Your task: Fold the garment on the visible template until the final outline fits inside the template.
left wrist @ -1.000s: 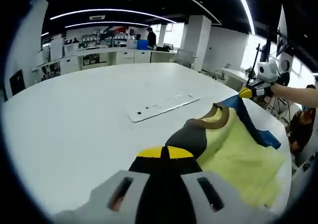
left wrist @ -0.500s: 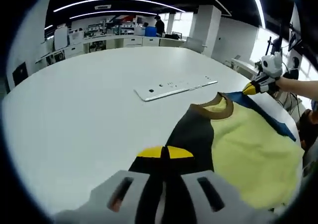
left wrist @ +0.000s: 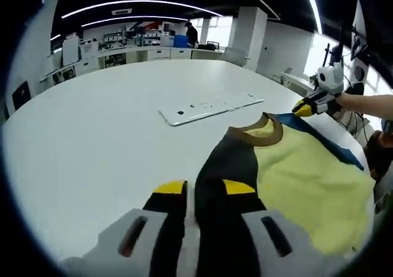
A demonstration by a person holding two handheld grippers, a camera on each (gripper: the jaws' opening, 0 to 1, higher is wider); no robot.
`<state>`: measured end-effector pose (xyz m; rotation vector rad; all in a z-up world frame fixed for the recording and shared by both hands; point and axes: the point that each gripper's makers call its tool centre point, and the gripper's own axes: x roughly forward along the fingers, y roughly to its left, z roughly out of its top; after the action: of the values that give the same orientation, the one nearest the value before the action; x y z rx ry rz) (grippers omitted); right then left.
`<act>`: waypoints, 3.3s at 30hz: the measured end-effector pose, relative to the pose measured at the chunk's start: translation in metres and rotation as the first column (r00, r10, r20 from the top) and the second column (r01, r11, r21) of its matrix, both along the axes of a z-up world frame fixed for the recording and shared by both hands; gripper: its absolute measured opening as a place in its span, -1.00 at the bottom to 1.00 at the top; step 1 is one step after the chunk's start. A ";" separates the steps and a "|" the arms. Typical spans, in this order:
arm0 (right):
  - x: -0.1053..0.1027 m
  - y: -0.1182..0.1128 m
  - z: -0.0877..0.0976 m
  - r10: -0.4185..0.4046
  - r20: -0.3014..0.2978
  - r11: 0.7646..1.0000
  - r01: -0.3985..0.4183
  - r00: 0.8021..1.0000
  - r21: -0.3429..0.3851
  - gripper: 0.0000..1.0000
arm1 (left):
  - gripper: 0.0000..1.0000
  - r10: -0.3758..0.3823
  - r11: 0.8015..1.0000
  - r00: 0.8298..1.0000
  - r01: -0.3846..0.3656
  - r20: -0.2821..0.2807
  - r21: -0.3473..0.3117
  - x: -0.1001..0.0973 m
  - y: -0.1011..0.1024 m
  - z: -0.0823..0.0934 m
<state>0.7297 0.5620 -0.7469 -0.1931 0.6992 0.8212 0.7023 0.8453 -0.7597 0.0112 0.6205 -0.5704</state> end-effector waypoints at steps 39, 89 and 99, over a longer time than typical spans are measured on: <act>-0.077 -0.049 0.035 -0.074 -0.007 0.994 0.074 0.997 0.079 0.82 | 0.92 -0.148 0.988 0.989 0.149 0.028 -0.027 -0.082 -0.019 0.062; -0.266 -0.118 0.016 -0.213 -0.251 0.949 0.261 0.944 0.175 -0.34 | 0.79 -0.040 0.997 0.999 0.040 -0.011 -0.073 -0.231 0.024 0.072; -0.278 -0.111 0.003 -0.254 -0.356 0.911 0.347 0.899 0.224 -0.55 | 0.77 -0.040 0.996 0.999 0.039 -0.012 -0.078 -0.246 0.022 0.073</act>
<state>0.4513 0.4507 -0.7442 0.3125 0.8805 0.6450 0.4563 0.8669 -0.6871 -0.0543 0.6121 -0.6333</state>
